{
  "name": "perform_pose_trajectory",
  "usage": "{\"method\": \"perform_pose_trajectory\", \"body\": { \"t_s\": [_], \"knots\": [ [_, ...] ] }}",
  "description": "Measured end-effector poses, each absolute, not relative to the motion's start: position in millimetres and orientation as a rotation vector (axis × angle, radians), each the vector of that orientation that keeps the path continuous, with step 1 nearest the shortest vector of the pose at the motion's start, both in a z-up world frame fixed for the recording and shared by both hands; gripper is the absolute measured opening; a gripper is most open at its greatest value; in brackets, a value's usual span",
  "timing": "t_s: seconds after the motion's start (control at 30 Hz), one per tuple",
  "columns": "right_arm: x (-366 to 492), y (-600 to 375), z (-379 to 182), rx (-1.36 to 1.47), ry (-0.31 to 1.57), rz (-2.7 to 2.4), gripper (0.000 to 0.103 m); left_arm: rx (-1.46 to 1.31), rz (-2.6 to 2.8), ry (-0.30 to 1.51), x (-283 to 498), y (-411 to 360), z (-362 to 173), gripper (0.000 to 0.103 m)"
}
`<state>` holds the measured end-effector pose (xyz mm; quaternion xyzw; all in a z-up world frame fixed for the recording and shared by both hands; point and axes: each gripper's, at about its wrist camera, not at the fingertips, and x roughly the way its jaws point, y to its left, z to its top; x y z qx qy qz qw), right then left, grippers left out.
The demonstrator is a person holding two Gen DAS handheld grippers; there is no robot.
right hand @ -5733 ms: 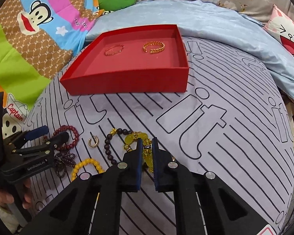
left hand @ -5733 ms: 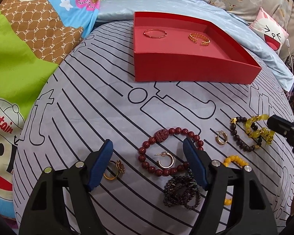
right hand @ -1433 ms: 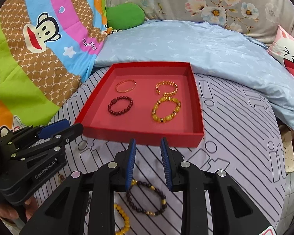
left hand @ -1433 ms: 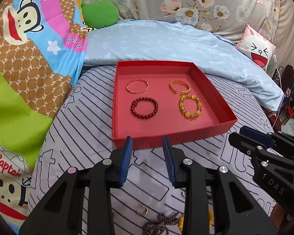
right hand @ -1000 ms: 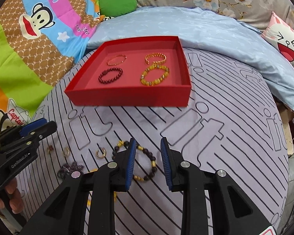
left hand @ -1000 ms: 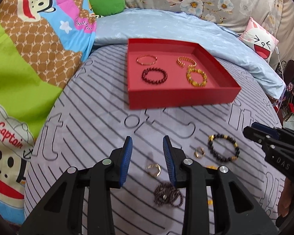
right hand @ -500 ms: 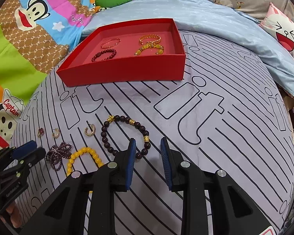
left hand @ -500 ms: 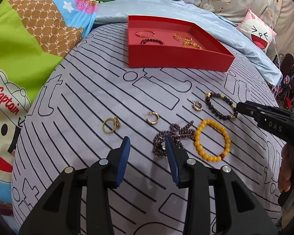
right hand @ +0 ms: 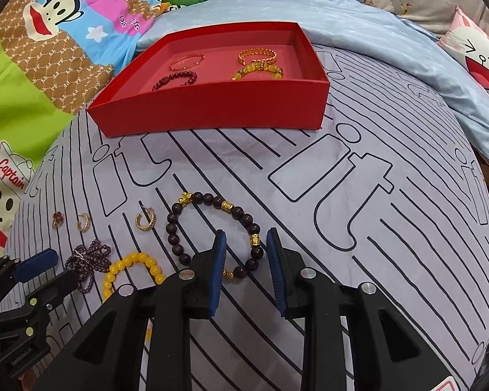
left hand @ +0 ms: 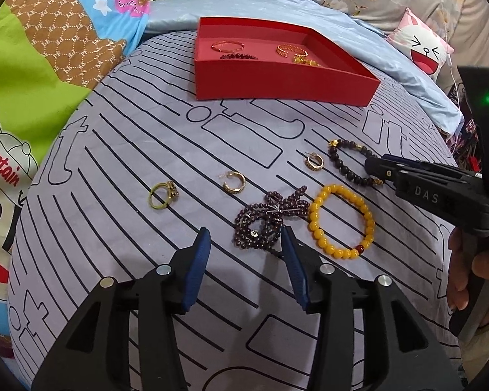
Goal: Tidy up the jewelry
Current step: 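Close the left tool on the garnet strand while the right tool grasps the dark bead bracelet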
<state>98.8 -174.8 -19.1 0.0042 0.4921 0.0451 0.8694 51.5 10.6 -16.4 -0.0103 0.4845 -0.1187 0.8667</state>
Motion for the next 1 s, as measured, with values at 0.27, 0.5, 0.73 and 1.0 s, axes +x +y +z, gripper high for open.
{"method": "perform_pose_trajectory", "body": {
  "t_s": [0.27, 0.5, 0.73, 1.0],
  "knots": [
    [99.4, -177.1, -19.6, 0.010, 1.022, 0.090, 0.007, 0.011, -0.265, 0.991, 51.0, 1.6, -19.3, 0.042],
    [96.3, -180.0, -18.6, 0.026, 1.029, 0.089, 0.007, -0.007, -0.297, 0.987, 53.9, 1.3, -19.1, 0.013],
    [92.1, -183.5, -14.6, 0.053, 1.024, 0.090, 0.007, -0.011, -0.342, 0.983, 48.8, -4.5, -12.5, 0.003],
    [88.1, -184.7, 6.5, 0.070, 0.976, 0.103, 0.007, -0.039, -0.366, 0.959, 49.4, -5.7, 10.3, 0.003]
  ]
}}
